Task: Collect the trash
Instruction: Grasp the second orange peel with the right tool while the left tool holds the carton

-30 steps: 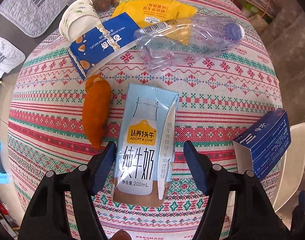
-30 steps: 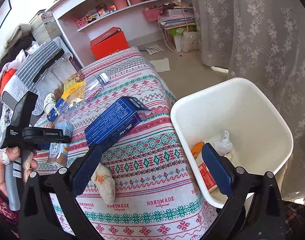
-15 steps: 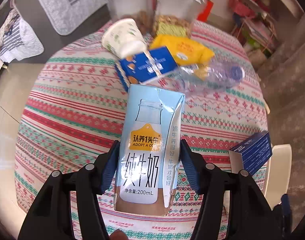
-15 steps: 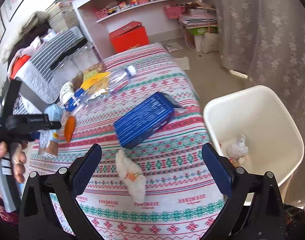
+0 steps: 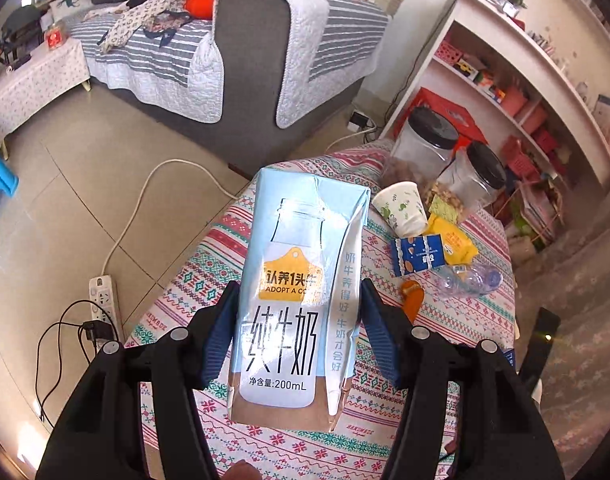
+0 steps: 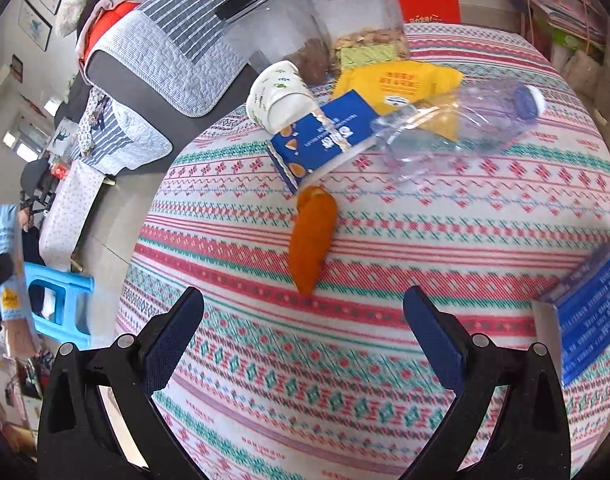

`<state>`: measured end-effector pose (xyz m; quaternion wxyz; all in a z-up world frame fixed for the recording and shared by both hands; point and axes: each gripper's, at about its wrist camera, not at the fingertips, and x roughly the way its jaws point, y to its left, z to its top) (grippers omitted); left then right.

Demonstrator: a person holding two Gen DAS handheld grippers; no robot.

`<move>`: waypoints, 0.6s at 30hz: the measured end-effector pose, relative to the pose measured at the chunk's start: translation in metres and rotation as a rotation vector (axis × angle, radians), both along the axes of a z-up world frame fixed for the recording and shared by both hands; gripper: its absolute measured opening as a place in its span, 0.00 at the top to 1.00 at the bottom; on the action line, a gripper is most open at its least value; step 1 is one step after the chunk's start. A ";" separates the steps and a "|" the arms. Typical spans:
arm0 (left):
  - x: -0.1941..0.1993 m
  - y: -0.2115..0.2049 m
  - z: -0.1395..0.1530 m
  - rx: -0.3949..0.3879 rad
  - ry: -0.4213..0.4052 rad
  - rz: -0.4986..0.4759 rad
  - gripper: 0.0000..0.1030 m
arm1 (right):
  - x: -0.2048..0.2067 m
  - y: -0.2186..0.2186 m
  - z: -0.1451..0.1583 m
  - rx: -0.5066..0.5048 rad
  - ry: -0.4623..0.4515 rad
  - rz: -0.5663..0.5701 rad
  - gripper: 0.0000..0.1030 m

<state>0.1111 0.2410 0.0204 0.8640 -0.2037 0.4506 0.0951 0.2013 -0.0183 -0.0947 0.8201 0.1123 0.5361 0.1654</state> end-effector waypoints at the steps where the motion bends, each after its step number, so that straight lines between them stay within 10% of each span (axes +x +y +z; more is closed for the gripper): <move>1: -0.001 0.005 0.002 -0.006 -0.005 0.008 0.43 | 0.007 0.009 -0.002 -0.021 -0.009 0.003 0.07; 10: -0.006 0.015 0.010 -0.002 -0.029 0.006 0.43 | 0.044 0.040 -0.031 -0.087 0.015 -0.064 0.17; 18: -0.004 0.013 0.005 -0.004 -0.013 -0.003 0.43 | 0.047 0.037 -0.044 -0.128 0.011 -0.098 0.52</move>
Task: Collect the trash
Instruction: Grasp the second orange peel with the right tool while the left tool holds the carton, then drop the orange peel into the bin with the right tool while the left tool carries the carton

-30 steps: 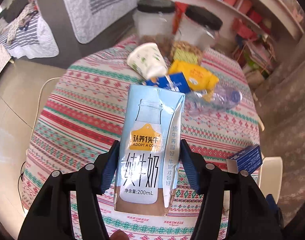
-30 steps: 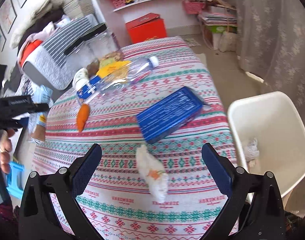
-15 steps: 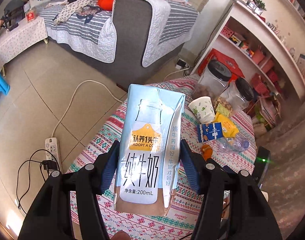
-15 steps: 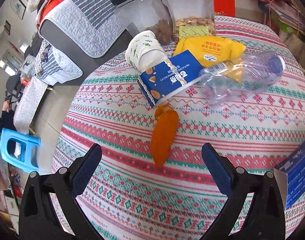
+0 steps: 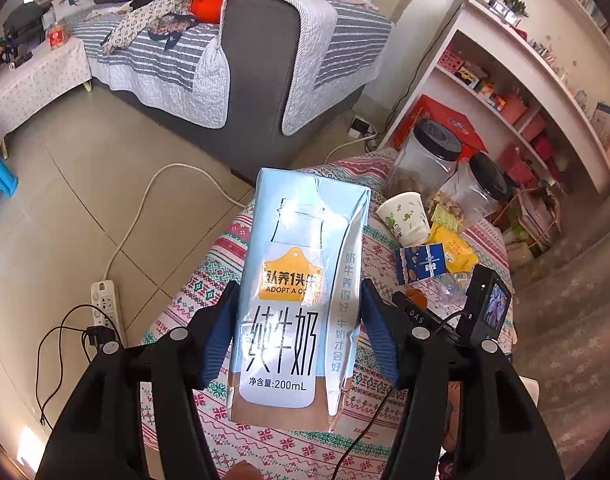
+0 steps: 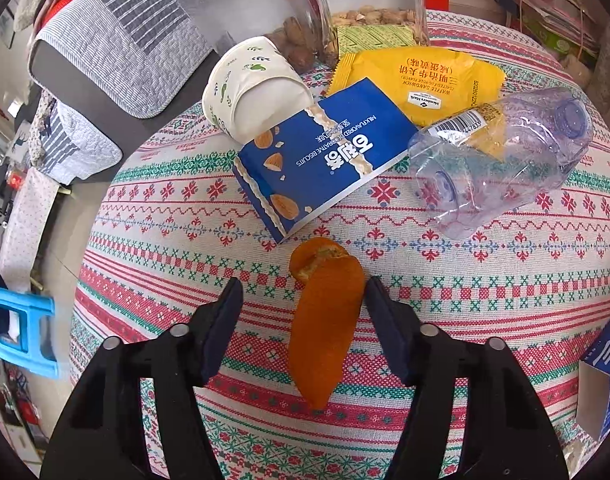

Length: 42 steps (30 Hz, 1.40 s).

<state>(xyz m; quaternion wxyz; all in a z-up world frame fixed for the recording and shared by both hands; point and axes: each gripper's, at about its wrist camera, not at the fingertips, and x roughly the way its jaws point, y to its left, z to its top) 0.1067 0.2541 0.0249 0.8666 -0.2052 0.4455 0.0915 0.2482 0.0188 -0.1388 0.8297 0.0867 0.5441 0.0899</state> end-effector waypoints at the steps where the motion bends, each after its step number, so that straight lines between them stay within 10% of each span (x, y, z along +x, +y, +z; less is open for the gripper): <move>1: 0.000 -0.001 0.000 0.000 0.001 0.000 0.43 | -0.001 -0.003 0.001 -0.007 -0.002 -0.001 0.57; 6: 0.004 -0.004 -0.002 0.000 0.003 -0.004 0.43 | -0.008 -0.018 0.008 -0.020 -0.017 -0.020 0.78; 42: 0.019 -0.136 0.020 -0.160 -0.188 -0.262 0.43 | -0.155 -0.151 0.191 -0.078 -0.537 -0.061 0.79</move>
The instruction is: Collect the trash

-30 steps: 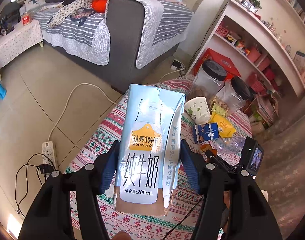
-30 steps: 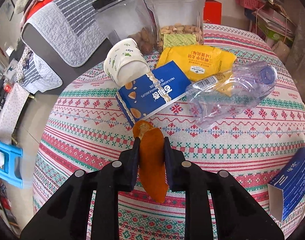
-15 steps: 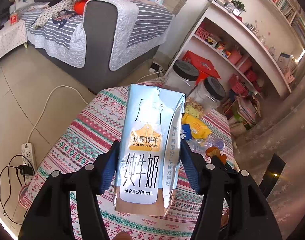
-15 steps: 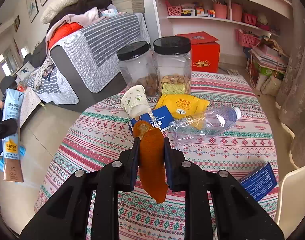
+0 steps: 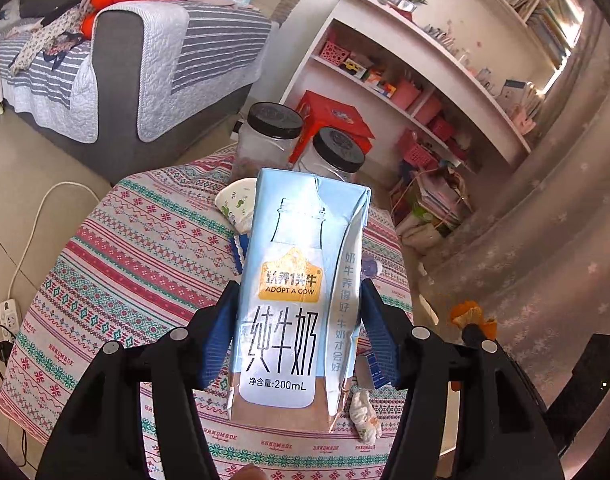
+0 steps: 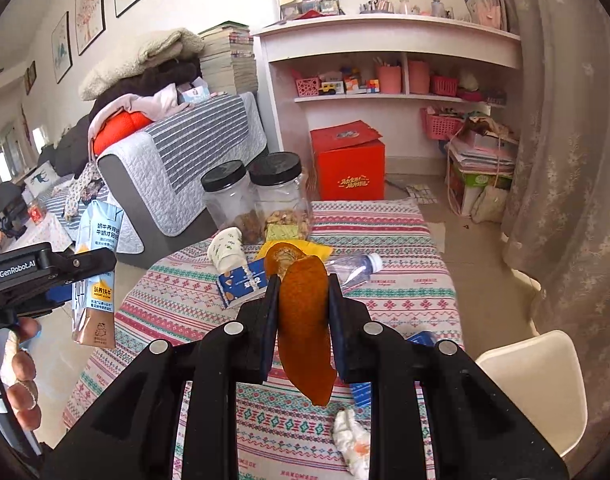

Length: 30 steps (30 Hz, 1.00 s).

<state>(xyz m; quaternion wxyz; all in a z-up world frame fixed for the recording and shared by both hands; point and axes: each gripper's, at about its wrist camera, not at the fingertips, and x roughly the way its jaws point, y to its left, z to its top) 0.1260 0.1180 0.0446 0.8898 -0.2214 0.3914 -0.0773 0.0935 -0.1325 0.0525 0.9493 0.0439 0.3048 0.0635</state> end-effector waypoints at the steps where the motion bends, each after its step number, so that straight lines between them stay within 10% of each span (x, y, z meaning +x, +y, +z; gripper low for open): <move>1: -0.001 -0.007 0.000 0.003 -0.004 -0.011 0.43 | -0.005 -0.007 0.002 -0.007 -0.012 -0.013 0.78; 30: 0.004 -0.195 -0.027 0.035 0.030 -0.354 0.43 | -0.094 -0.193 -0.043 -0.109 -0.069 -0.576 0.65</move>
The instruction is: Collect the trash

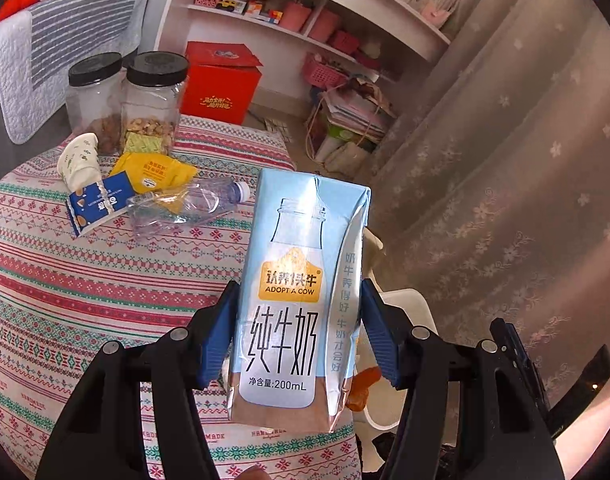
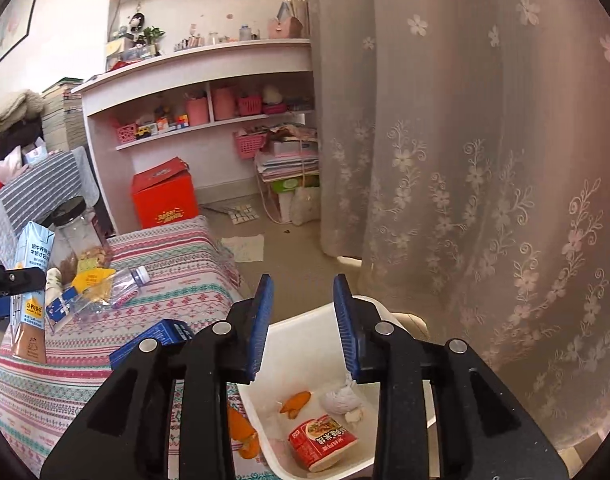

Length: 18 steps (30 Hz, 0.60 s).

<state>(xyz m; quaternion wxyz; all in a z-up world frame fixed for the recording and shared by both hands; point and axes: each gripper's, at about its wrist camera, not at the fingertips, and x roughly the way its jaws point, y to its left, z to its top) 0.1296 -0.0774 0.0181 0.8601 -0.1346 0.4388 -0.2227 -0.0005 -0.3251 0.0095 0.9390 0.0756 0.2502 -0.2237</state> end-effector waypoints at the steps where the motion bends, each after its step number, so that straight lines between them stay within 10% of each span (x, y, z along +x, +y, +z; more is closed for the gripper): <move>1: -0.001 -0.008 -0.002 0.006 0.002 -0.013 0.43 | 0.000 -0.005 -0.002 0.000 0.011 -0.017 0.59; 8: 0.003 -0.051 -0.014 -0.005 0.037 -0.071 0.42 | -0.014 -0.030 -0.005 0.007 0.005 -0.106 0.06; 18: 0.000 -0.108 -0.027 -0.019 0.057 -0.170 0.42 | -0.014 -0.039 -0.014 0.006 0.066 -0.136 0.07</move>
